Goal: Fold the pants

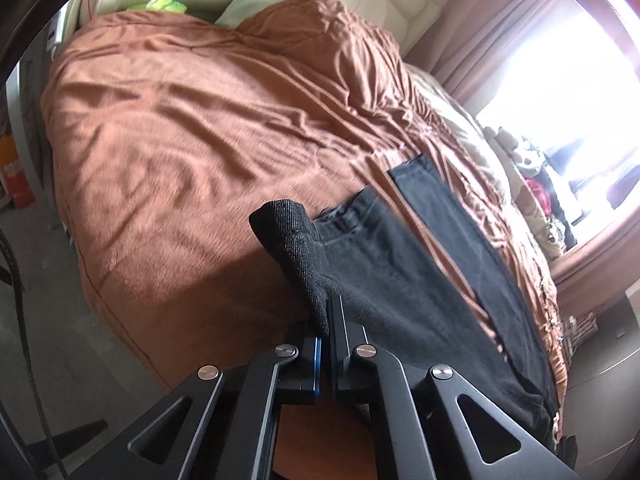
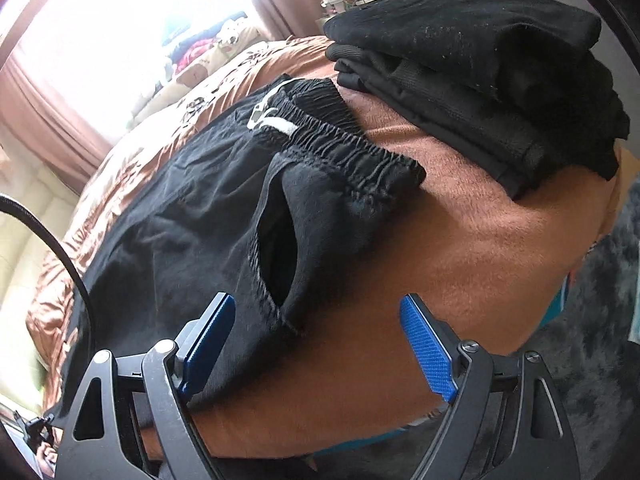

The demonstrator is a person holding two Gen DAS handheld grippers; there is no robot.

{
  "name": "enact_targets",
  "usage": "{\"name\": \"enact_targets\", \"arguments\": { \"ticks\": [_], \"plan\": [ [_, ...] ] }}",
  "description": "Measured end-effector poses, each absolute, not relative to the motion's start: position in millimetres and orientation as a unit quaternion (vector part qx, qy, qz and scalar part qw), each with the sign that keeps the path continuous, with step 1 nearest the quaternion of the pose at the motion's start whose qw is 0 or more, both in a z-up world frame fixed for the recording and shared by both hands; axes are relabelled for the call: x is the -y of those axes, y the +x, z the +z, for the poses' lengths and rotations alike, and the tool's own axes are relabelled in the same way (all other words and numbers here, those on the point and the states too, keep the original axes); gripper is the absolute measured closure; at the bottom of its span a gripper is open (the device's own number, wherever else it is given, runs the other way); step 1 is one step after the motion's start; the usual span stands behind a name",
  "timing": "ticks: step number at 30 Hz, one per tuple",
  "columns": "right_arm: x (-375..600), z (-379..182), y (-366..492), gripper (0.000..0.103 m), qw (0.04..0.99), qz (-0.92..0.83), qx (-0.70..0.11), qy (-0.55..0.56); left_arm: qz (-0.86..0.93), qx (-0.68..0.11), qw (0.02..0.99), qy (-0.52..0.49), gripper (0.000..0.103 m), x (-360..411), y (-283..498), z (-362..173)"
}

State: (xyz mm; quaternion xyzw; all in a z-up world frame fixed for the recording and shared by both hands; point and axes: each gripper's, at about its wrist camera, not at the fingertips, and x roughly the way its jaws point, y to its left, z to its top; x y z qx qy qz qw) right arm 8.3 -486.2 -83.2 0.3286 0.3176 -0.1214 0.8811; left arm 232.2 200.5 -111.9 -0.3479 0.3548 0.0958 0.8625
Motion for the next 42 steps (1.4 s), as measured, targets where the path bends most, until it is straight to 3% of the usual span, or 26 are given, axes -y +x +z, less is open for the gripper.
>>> {"name": "enact_targets", "arguments": {
  "ticks": [7, 13, 18, 30, 42],
  "plan": [
    [514, -97, 21, 0.032, 0.867, -0.108, -0.295, 0.387, 0.092, -0.355, 0.866, -0.341, 0.101, -200, 239, -103],
    [538, -104, 31, 0.050, 0.858, -0.088, -0.274, 0.425, 0.091, -0.351, 0.870, -0.334, 0.101, -198, 246, -96],
    [550, -101, 30, 0.094, 0.855, -0.081, -0.246, 0.450, 0.084, -0.349, 0.872, -0.333, 0.101, -198, 253, -89],
    [560, -45, -5, 0.098, 0.879, -0.103, -0.177, 0.431, 0.051, -0.329, 0.889, -0.315, 0.101, -188, 266, -53],
    [560, -23, 25, 0.098, 0.894, -0.086, -0.186, 0.398, 0.027, -0.302, 0.902, -0.307, 0.101, -180, 299, -10]
  ]
}}
